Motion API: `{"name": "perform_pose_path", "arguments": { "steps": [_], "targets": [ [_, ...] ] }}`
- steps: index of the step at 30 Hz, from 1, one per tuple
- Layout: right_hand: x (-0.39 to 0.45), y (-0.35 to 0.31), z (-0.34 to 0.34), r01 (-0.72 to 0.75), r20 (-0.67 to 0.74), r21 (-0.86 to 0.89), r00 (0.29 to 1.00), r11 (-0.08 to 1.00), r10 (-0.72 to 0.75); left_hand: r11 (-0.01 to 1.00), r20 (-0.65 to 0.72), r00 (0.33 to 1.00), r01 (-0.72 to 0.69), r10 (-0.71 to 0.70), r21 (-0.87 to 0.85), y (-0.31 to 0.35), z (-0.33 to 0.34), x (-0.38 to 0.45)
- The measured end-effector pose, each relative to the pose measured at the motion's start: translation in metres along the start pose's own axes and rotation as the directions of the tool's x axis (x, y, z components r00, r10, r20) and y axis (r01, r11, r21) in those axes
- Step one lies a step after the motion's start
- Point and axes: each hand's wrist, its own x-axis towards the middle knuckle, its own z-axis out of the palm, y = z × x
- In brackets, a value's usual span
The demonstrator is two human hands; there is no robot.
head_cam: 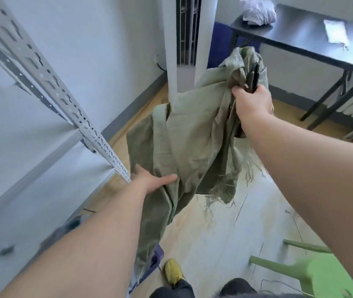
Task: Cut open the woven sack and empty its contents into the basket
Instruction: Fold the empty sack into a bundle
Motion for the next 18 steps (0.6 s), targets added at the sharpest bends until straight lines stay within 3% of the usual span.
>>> {"name": "perform_pose_path", "arguments": {
  "steps": [2, 4, 6, 8, 10, 12, 14, 16, 18],
  "targets": [
    [0.016, -0.007, 0.006, -0.029, 0.008, 0.077, 1.0, 0.997, 0.028, 0.998, 0.13, 0.992, -0.004, -0.003, 0.055, 0.005, 0.012, 0.006],
    [0.032, -0.01, 0.016, -0.044, 0.085, 0.138, 0.996, 0.989, 0.032, 0.988, 0.06, 0.996, -0.073, 0.065, 0.134, 0.022, 0.018, 0.014],
    [0.045, -0.01, 0.028, -0.066, 0.257, 0.152, 0.966, 0.986, 0.025, 0.992, -0.059, 0.992, -0.106, 0.11, 0.067, 0.044, 0.016, 0.027],
    [0.058, -0.004, 0.043, -0.035, 0.395, 0.035, 0.918, 0.999, 0.018, 0.979, -0.073, 0.992, -0.11, 0.099, -0.169, 0.07, 0.009, 0.039],
    [0.073, 0.0, 0.058, 0.105, 0.465, -0.171, 0.885, 0.98, -0.014, 0.934, -0.103, 0.991, -0.119, 0.089, -0.337, 0.096, 0.002, 0.042],
    [0.088, -0.001, 0.069, 0.337, 0.558, -0.434, 0.829, 0.836, -0.045, 0.903, -0.151, 0.988, -0.098, 0.037, -0.418, 0.121, -0.003, 0.043],
    [0.099, -0.006, 0.073, 0.49, 0.642, -0.528, 0.765, 0.693, -0.051, 0.849, -0.184, 0.983, -0.088, -0.011, -0.521, 0.146, -0.005, 0.051],
    [0.115, -0.009, 0.074, 0.497, 0.71, -0.449, 0.703, 0.742, -0.042, 0.788, -0.153, 0.988, -0.079, -0.02, -0.611, 0.172, -0.004, 0.069],
    [0.131, -0.013, 0.071, 0.362, 0.787, -0.28, 0.617, 0.889, -0.004, 0.739, -0.151, 0.988, -0.078, -0.032, -0.669, 0.202, -0.006, 0.075]
  ]
}}
